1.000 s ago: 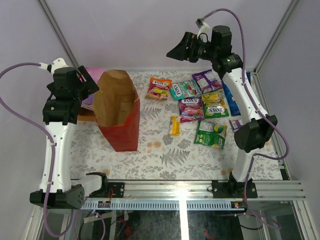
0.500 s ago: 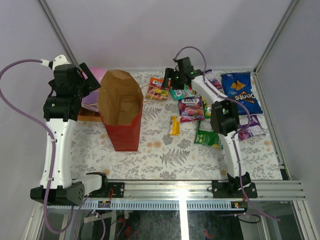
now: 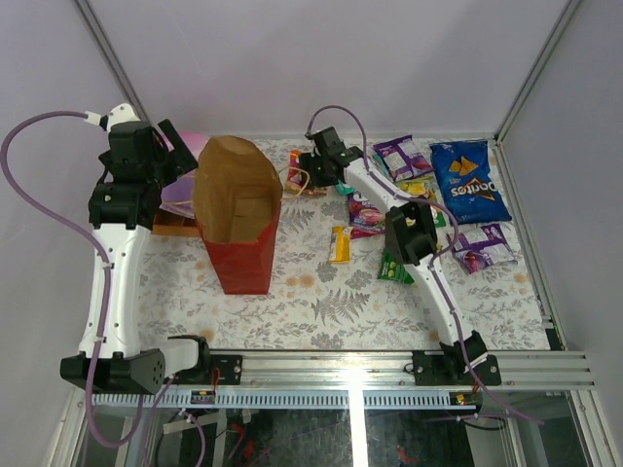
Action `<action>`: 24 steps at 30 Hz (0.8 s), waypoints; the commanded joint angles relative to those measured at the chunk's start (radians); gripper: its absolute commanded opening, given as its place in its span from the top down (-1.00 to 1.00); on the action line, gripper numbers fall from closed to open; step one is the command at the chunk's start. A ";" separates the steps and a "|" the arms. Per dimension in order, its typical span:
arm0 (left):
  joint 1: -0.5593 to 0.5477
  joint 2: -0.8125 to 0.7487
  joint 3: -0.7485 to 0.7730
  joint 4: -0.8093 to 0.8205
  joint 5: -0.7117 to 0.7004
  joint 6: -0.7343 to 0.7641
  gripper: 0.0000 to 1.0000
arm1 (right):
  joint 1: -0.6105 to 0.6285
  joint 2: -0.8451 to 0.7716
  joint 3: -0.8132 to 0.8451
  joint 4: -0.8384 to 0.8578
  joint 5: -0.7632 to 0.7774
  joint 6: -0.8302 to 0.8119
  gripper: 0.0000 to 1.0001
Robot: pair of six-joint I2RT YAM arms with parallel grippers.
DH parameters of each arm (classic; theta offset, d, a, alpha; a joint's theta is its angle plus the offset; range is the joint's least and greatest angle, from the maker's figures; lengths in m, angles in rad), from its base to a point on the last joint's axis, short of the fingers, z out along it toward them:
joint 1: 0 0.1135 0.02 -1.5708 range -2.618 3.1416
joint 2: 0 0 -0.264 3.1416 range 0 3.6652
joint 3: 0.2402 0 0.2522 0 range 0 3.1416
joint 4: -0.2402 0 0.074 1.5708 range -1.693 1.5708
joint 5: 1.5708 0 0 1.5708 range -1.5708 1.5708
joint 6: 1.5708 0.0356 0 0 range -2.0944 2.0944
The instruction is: Take the snacks out of the paper bag
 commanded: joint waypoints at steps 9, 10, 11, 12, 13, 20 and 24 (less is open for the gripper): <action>0.007 0.029 0.011 0.056 0.006 0.022 -0.99 | -0.061 0.115 0.150 -0.016 -0.076 -0.154 -0.55; 0.008 0.032 0.014 0.056 0.008 0.020 -0.99 | -0.068 0.113 0.152 -0.003 -0.102 -0.170 -0.61; 0.008 0.037 0.017 0.055 0.013 0.018 -0.99 | -0.073 0.112 0.154 0.010 -0.132 -0.182 -0.66; 0.008 0.043 0.020 0.055 0.018 0.016 -0.99 | -0.077 0.108 0.155 0.026 -0.164 -0.197 -0.72; 0.007 0.049 0.024 0.055 0.026 0.012 -0.99 | -0.076 0.103 0.155 0.041 -0.192 -0.217 -0.81; 0.008 0.052 0.046 0.036 0.043 0.003 -0.99 | -0.084 0.008 0.154 0.128 -0.392 -0.217 -0.99; 0.007 0.033 0.053 0.019 0.037 0.006 -0.99 | -0.095 -0.144 0.027 0.244 -0.444 -0.137 -0.99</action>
